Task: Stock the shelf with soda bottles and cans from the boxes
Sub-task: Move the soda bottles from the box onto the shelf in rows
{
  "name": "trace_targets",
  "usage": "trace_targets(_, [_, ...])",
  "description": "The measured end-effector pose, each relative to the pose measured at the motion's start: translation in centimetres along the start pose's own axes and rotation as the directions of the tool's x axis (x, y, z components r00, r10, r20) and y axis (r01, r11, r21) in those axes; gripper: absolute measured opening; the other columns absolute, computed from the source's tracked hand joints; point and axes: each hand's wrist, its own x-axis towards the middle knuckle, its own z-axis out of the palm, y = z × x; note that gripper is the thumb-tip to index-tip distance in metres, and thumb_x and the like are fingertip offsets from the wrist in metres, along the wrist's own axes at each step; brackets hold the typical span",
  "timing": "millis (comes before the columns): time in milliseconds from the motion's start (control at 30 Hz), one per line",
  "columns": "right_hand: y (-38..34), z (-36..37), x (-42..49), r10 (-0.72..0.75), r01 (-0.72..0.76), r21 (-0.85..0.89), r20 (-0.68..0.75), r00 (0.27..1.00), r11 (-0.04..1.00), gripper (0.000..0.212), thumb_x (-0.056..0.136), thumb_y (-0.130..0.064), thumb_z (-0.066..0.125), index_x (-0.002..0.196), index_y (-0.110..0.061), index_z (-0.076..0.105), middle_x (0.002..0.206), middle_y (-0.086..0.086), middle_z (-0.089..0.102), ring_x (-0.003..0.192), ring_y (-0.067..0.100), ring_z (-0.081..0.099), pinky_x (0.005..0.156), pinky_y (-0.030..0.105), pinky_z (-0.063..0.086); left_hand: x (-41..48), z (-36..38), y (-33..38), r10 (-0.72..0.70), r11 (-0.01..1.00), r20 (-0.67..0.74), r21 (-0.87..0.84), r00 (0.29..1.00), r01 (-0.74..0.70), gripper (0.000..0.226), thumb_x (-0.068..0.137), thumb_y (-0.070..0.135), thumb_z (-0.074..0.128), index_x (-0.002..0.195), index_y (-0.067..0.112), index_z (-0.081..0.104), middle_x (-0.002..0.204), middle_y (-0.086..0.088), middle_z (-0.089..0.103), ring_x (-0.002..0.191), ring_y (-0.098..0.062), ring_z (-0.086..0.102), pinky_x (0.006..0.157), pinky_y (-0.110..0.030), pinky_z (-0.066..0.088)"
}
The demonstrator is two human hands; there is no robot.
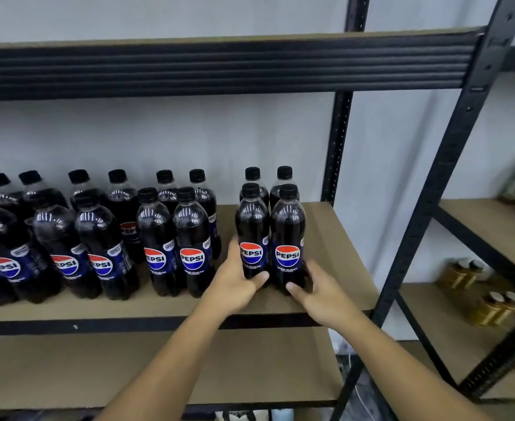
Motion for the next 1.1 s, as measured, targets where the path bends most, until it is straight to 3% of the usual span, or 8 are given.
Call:
trace_targets(133, [0.7,0.8,0.0,0.002,-0.001,0.017,-0.06,0.998,1.0,0.06,0.094,-0.028,0.068,0.147,-0.036,0.041,0.132,-0.024,0.059,0.124,-0.003,0.053,0.108,0.026,0.042,-0.3,1.0,-1.9,-0.013,1.0,-0.009,0.019,1.0,0.013,0.082,0.094,0.017,0.071,0.156,0.034,0.02,0.136,0.022,0.051,0.13,-0.004,0.046,0.104,-0.022,0.032])
trace_targets(333, [0.8,1.2,0.0,-0.005,0.007,0.016,-0.122,0.992,1.0,0.058,0.091,-0.031,0.075,0.142,-0.033,0.048,0.125,-0.025,0.062,0.119,-0.004,0.056,0.102,0.019,0.042,-0.2,0.8,-3.5,-0.013,1.0,-0.03,0.008,0.999,0.013,0.083,0.09,0.016,0.076,0.154,0.036,0.027,0.134,0.021,0.056,0.127,-0.001,0.051,0.108,-0.024,0.037])
trace_targets(633, [-0.1,1.5,-2.2,-0.108,0.087,-0.156,-0.129,0.986,0.984,0.063,0.098,-0.038,0.062,0.155,-0.034,0.036,0.133,-0.017,0.063,0.119,0.007,0.059,0.097,0.02,0.044,-2.2,-0.3,-3.2,0.009,0.994,0.03,0.109,1.0,-0.012,0.072,0.093,0.038,0.07,0.153,0.045,0.031,0.14,0.019,0.059,0.129,-0.005,0.056,0.112,-0.03,0.044])
trace_targets(733, [-0.4,2.1,-4.3,-0.201,0.142,-0.276,-0.196,0.96,0.951,0.055,0.099,-0.039,0.059,0.151,-0.026,0.044,0.14,-0.009,0.059,0.126,0.013,0.053,0.104,0.023,0.038,-4.9,-1.5,-2.7,0.049,0.973,-0.01,0.225,0.999,-0.046,0.066,0.098,0.034,0.065,0.157,0.035,0.034,0.148,0.018,0.049,0.133,-0.003,0.05,0.109,-0.014,0.034])
trace_targets(800, [-1.2,3.0,-5.5,-0.252,0.183,-0.355,-0.158,0.955,0.917,0.053,0.1,-0.04,0.057,0.148,-0.019,0.05,0.148,-0.005,0.052,0.137,0.015,0.043,0.112,0.02,0.026,-7.0,-2.7,-2.8,0.062,0.948,-0.043,0.314,0.997,-0.046,0.063,0.1,0.036,0.062,0.157,0.027,0.036,0.152,0.017,0.044,0.138,-0.003,0.043,0.105,-0.007,0.027])
trace_targets(900, [-3.3,5.3,-6.3,-0.318,0.287,-0.354,-0.03,0.948,0.89,0.051,0.101,-0.041,0.057,0.148,-0.023,0.051,0.153,-0.012,0.046,0.143,0.003,0.033,0.115,0.014,0.016,-9.4,-5.1,-3.8,0.073,0.909,-0.082,0.416,0.994,-0.032,0.059,0.1,0.041,0.06,0.154,0.025,0.043,0.154,0.01,0.048,0.138,-0.01,0.048,0.106,-0.012,0.032])
trace_targets(1000, [-5.4,8.1,-5.8,-0.343,0.332,-0.279,0.012,0.939,0.901,0.051,0.101,-0.041,0.057,0.149,-0.026,0.05,0.152,-0.017,0.045,0.138,-0.01,0.03,0.113,0.005,0.014,-10.5,-7.7,-5.2,0.091,0.872,-0.142,0.49,0.986,-0.01,0.054,0.099,0.038,0.061,0.15,0.022,0.05,0.152,0.008,0.051,0.133,-0.015,0.054,0.104,-0.021,0.039])
trace_targets(1100, [-6.9,10.6,-4.4,-0.301,0.293,-0.213,-0.004,0.954,0.932,0.055,0.101,-0.043,0.056,0.152,-0.025,0.045,0.155,-0.014,0.043,0.142,-0.004,0.033,0.118,0.015,0.023,-10.6,-9.8,-6.7,0.08,0.882,-0.247,0.469,0.966,0.047,0.051,0.099,0.036,0.063,0.147,0.02,0.053,0.148,0.004,0.056,0.13,-0.018,0.056,0.099,-0.021,0.039])
